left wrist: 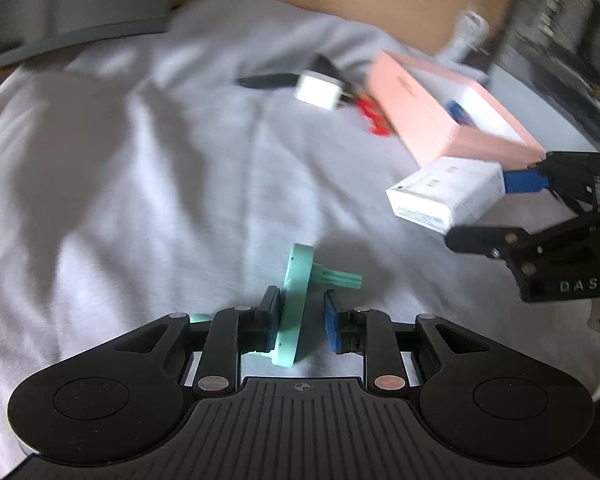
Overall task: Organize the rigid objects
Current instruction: 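Grasp the white Apple USB-C cable box with the right tool while the left tool holds the teal part, then drop the teal part into the pink box with the left tool while the right tool holds the cable box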
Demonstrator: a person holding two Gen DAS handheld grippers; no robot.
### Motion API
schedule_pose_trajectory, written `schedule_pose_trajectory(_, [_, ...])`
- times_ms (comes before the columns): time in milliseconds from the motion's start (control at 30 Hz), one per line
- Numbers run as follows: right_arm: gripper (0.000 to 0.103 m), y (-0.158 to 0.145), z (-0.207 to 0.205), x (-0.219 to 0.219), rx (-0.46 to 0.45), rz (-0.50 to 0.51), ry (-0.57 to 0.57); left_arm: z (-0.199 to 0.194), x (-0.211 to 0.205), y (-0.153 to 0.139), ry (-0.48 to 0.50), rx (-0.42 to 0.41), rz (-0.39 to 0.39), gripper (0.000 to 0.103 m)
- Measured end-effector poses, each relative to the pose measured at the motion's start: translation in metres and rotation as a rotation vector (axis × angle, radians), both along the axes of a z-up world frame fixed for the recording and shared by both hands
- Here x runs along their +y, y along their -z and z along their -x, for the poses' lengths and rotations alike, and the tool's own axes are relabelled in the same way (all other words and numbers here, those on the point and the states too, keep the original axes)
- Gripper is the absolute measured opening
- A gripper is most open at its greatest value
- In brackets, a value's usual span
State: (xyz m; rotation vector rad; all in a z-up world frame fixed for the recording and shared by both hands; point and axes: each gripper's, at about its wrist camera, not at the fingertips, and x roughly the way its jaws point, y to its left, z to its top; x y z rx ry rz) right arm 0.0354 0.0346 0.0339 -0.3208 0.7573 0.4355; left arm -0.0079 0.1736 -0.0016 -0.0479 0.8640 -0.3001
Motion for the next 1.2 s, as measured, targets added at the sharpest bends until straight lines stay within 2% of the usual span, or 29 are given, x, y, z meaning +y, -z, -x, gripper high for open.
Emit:
schedule_pose_trajectory(67, [0.072,0.008,0.012,-0.013,0.019,0.005,0.032,0.005,-0.012,-0.001,0.058,-0.005,-0.031,0.048])
schedule_pose_trajectory(167, [0.072,0.014,0.026,-0.033,0.078,-0.021,0.087,0.009,-0.029,0.000,0.133,-0.001,-0.077,0.060])
schedule_pose_trajectory(233, [0.072,0.018,0.033,-0.043,0.111,-0.041,0.112,0.010,-0.037,0.001,0.140,-0.003,-0.097,0.064])
schedule_pose_trajectory(333, [0.072,0.023,0.040,-0.051,0.131,-0.061,0.137,0.006,-0.039,0.001,0.099,-0.007,-0.082,0.063])
schedule_pose_trajectory(433, [0.078,0.026,0.045,-0.058,0.111,-0.063,0.153,0.001,-0.039,0.000,0.047,-0.010,-0.084,0.061])
schedule_pose_trajectory(600, [0.079,0.032,0.039,-0.059,0.139,-0.136,0.175,-0.001,-0.044,0.002,0.039,-0.021,-0.126,0.061])
schedule_pose_trajectory(700, [0.084,0.037,0.029,-0.052,0.122,-0.141,0.208,0.002,-0.045,0.001,0.037,-0.035,-0.134,0.051])
schedule_pose_trajectory(833, [0.081,0.039,0.018,-0.043,0.084,-0.133,0.246,0.005,-0.043,0.001,0.081,-0.045,-0.144,0.051])
schedule_pose_trajectory(867, [0.069,0.038,0.018,-0.042,0.080,-0.125,0.246,0.006,-0.043,0.001,0.091,-0.043,-0.140,0.051])
schedule_pose_trajectory(1033, [0.069,0.024,0.032,-0.052,0.085,-0.079,0.258,0.022,-0.057,-0.011,0.206,-0.045,-0.041,0.047])
schedule_pose_trajectory(1100, [0.069,0.014,0.043,-0.064,0.092,-0.076,0.273,0.031,-0.072,-0.018,0.265,-0.052,-0.004,0.047])
schedule_pose_trajectory(1200, [0.069,-0.006,0.065,-0.089,0.057,-0.086,0.288,0.035,-0.099,-0.035,0.295,-0.059,0.053,0.047])
